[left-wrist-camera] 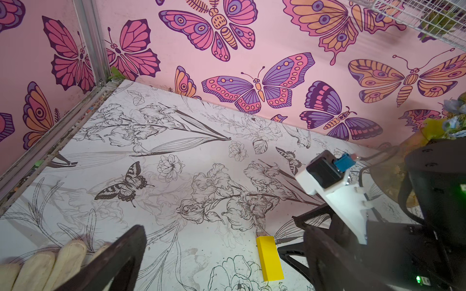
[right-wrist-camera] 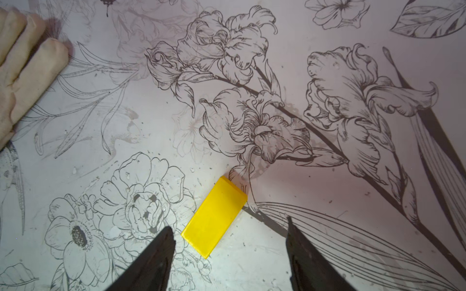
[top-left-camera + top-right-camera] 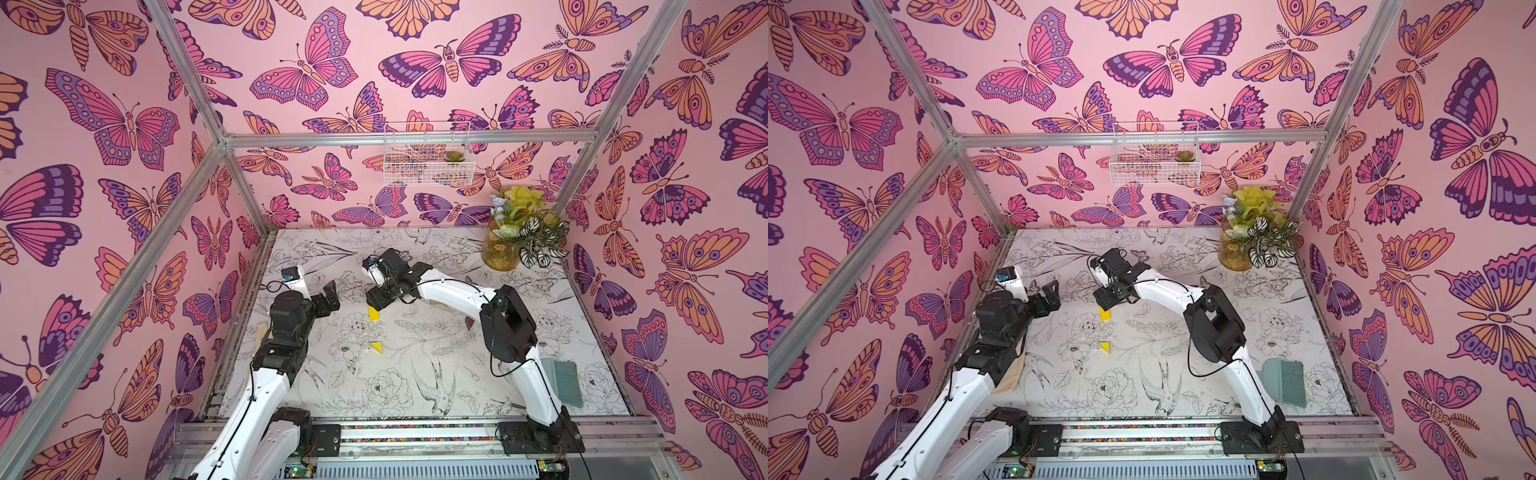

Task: Assemble a piece of candy with building blocks
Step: Adjust the building block at the center of the board.

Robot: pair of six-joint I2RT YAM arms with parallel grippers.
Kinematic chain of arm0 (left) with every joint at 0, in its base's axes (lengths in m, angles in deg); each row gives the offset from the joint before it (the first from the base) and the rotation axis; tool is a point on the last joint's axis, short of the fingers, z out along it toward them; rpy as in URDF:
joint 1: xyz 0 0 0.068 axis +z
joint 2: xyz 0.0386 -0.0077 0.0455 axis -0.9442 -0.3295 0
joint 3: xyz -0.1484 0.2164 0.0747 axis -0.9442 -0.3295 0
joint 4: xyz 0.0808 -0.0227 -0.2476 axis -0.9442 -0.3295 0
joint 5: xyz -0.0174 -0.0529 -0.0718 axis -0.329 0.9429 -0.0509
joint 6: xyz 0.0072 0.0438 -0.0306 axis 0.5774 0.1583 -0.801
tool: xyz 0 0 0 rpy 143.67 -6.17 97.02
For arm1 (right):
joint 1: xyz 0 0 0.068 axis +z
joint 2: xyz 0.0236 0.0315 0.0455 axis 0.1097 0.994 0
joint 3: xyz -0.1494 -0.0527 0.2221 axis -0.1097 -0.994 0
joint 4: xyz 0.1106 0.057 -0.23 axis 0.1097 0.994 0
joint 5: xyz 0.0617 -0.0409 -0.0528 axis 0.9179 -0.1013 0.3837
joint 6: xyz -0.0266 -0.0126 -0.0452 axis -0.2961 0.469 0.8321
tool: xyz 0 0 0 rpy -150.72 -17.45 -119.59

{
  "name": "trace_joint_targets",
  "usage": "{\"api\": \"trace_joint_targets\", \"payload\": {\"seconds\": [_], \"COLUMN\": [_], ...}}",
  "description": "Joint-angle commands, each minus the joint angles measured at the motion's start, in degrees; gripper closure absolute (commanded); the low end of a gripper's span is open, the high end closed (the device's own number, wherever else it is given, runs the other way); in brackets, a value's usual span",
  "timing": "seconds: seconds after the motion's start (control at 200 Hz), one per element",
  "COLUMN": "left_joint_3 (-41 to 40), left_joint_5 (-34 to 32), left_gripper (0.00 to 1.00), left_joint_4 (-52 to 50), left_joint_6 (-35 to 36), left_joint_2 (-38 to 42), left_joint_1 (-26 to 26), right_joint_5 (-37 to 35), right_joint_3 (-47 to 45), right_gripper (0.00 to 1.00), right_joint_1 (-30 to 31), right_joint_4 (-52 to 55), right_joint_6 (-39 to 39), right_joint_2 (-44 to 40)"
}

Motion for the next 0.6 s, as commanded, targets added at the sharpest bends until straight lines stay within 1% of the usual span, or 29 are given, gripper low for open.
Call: {"api": "trace_joint_targets", "payload": {"seconds": [0.0,0.07,0.19,0.285,0.345,0.506,0.596], "left_joint_3": [-1.24,-1.33,-1.51,-1.42,-1.41,-1.33,-1.24], "left_joint_5": [-0.74,-0.73,-0.91,-0.83,-0.84,-1.0,-1.0], "left_gripper": [0.0,0.0,0.0,0.0,0.0,0.0,0.0], "left_joint_4": [-0.01,-0.1,-0.06,-0.35,-0.62,-0.76,-0.73], "left_joint_6": [0.52,0.57,0.61,0.68,0.69,0.72,0.49], "left_joint_2": [0.63,0.72,0.83,0.85,0.93,0.78,0.42], "left_joint_1": [-0.11,-0.05,-0.09,-0.11,-0.05,-0.12,-0.04], "right_joint_5": [-3.13,-5.23,-4.16,-6.1,-7.85,-9.16,-11.16], "right_joint_3": [4.71,6.62,8.68,9.53,9.19,7.7,4.51], "right_gripper": [0.29,0.29,0.29,0.29,0.3,0.31,0.33], "right_joint_1": [2.22,2.86,3.31,3.58,3.67,3.67,3.69], "right_joint_4": [5.92,7.36,7.99,8.69,8.79,10.42,9.99], "right_joint_6": [1.29,1.35,0.05,-0.64,-1.07,-1.29,-1.37], "right_joint_2": [3.85,5.61,7.6,8.71,8.87,8.37,6.99]}}
